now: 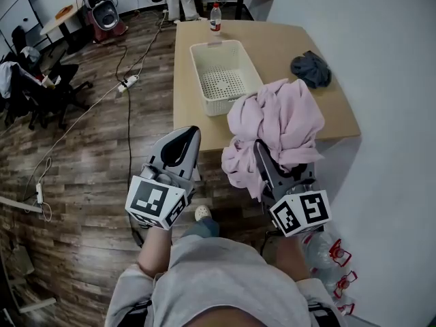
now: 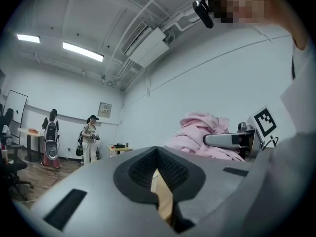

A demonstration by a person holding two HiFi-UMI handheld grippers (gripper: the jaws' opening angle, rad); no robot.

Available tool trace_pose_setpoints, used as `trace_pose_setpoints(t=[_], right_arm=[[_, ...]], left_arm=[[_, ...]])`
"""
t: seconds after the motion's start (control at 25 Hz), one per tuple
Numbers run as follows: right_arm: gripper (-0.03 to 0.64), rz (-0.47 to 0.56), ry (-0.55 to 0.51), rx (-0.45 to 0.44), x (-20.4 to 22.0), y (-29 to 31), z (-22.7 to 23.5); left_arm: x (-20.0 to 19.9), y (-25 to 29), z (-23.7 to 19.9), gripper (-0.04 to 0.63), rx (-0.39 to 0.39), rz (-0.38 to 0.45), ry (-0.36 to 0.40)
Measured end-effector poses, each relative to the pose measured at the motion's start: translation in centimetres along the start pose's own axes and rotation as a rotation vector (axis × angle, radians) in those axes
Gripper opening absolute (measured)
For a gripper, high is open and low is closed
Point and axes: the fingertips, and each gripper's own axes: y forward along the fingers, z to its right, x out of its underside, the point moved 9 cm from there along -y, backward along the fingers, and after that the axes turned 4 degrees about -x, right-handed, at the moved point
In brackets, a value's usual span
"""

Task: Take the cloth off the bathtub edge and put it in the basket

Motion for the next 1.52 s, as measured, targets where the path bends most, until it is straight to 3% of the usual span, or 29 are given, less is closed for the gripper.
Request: trace_pose_setpoints(t=[0.64, 1.12, 1.52], right_arm=[[0.318, 0.000, -0.008, 0.008, 0.9, 10.7, 3.2], [0.318, 0.005, -0.005, 0.020, 1.1, 14.3, 4.1], [0.318, 0.003, -0.003, -0.063, 0.1, 19.0, 7.8]], left_arm=[[0.6, 8.0, -7.9, -0.005, 0.020, 0.010, -0.007], [1.3, 10.5, -11.0, -0.004, 0.036, 0.003, -0.020], [0.7, 13.8, -12.4, -0.003, -0.050, 0.009, -0.019]])
